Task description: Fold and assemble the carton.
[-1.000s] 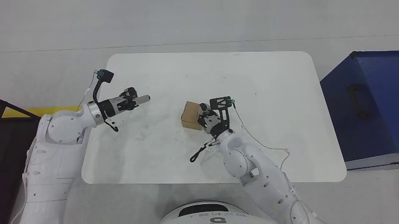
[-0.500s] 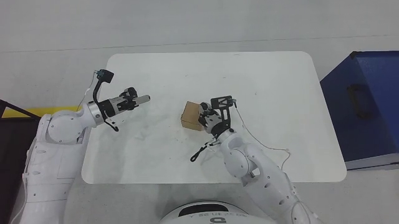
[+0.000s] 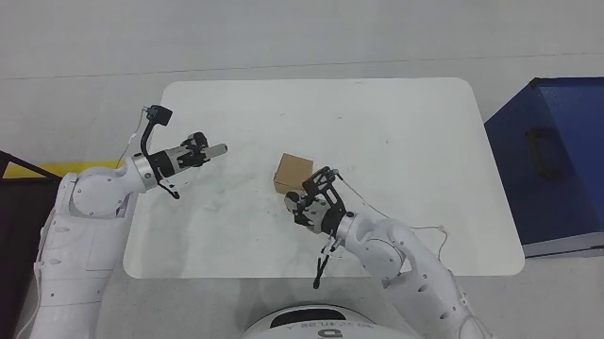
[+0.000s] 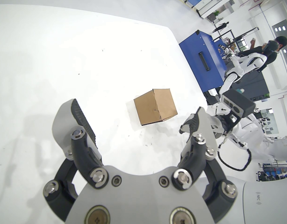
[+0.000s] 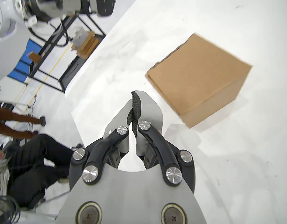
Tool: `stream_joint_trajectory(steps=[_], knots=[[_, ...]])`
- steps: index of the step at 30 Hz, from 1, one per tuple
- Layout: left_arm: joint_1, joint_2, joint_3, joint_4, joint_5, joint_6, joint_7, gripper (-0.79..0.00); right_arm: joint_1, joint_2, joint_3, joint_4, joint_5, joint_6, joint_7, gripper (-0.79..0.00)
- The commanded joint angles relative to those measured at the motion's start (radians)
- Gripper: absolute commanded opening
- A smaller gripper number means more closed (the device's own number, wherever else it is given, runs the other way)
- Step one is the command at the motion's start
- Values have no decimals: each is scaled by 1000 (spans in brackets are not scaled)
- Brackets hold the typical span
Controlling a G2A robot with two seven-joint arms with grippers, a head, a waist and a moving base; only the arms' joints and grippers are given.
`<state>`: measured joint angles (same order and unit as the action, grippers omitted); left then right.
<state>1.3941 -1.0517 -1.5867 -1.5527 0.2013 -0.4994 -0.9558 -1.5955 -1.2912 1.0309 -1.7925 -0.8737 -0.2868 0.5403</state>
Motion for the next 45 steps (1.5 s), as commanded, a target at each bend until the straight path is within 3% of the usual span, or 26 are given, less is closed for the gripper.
stream_joint_trajectory(steps=[1,5,10,17,21,27,30,33,36,41,45], knots=[[0,0,0,0,0,0,0,0,18,2,2,16,26,-23,38,-785],[0,0,0,0,0,0,0,0,43,3,-9,43,23,-3,66,-785],[0,0,0,0,0,0,0,0,92,-16,-13,94,34,203,-67,-785],[0,0,0,0,0,0,0,0,91,-11,-30,91,26,160,-13,-785],[0,0,0,0,0,0,0,0,129,-20,-64,111,-5,251,4,-785],[0,0,0,0,0,0,0,0,218,-41,-41,192,124,354,-49,-785],[0,0,0,0,0,0,0,0,201,-36,-21,193,147,313,-56,-785],[-1,0,4,-9,20,8,16,0,152,-20,31,175,205,189,-34,-785],[-33,-3,56,-51,186,56,80,0,71,-1,131,160,308,57,-82,-785],[-148,-21,276,-117,536,149,102,0,-57,26,287,181,471,-168,-175,-785],[-314,-59,487,-22,778,317,97,0,-150,39,367,152,513,-284,-246,-785]])
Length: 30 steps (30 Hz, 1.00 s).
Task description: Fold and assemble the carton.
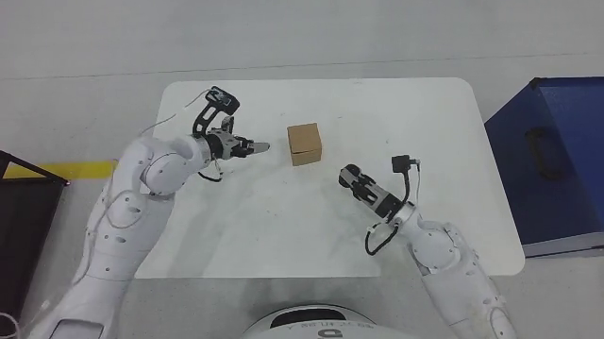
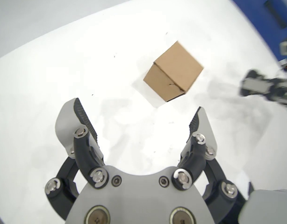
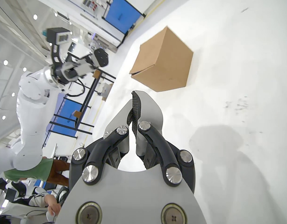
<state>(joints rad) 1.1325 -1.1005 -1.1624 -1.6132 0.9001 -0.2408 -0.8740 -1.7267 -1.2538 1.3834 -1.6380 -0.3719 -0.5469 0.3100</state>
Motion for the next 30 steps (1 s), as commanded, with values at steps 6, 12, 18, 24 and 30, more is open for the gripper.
stream_joint_trajectory(steps=[6,12,18,24,30], knots=[[-255,-88,262,263,203,298,156,0,-63,10,50,-17,12,-57,-47,-785],[-344,-151,384,396,222,365,233,0,-59,14,54,-10,35,-64,-35,-785],[-388,-206,472,509,226,383,262,0,-55,18,51,-9,33,-58,-28,-785],[-431,-245,491,600,94,238,178,0,-62,21,53,-5,40,-61,-38,-785],[-433,-233,456,600,21,39,67,0,-57,24,53,-2,48,-53,-37,-785]])
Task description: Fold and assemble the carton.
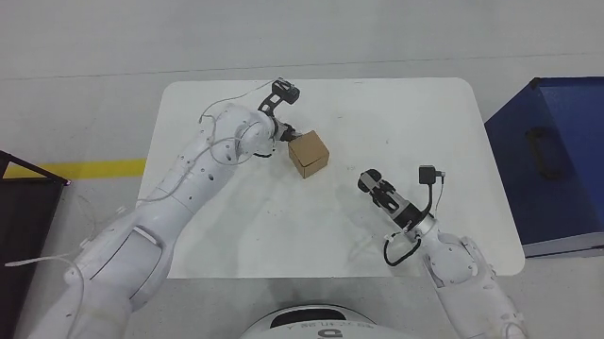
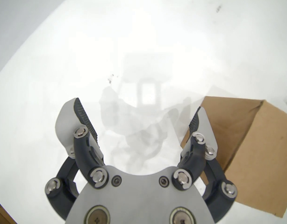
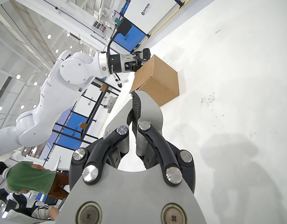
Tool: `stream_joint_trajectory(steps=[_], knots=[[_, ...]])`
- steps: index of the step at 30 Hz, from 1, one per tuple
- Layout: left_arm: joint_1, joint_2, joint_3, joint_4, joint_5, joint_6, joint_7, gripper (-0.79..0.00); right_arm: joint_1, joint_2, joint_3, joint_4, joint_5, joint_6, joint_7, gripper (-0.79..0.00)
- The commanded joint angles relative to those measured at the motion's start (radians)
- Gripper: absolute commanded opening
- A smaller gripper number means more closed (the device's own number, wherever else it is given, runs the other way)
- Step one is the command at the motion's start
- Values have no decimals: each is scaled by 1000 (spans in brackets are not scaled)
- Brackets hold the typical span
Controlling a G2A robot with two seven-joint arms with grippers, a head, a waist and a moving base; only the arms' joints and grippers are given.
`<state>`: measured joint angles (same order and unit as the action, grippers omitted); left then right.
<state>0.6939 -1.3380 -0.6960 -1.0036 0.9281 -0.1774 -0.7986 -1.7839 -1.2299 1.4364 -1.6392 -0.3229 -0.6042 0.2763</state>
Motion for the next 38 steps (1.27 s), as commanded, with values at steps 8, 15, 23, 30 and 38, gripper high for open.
stream_joint_trajectory(steps=[8,15,23,30,38], knots=[[77,46,-91,-142,174,162,21,0,-2,0,-14,-13,-19,28,-33,-785],[144,52,-88,-254,82,10,-145,0,-14,2,-19,-21,-35,22,-57,-785],[162,77,-181,-320,-24,-79,-256,0,-20,6,-18,-22,-36,12,-67,-785],[273,132,-442,-475,-274,-171,-241,0,-5,10,-14,-19,-16,17,-45,-785],[398,172,-651,-570,-665,-270,-375,0,-2,12,-8,-47,-48,28,-48,-732]])
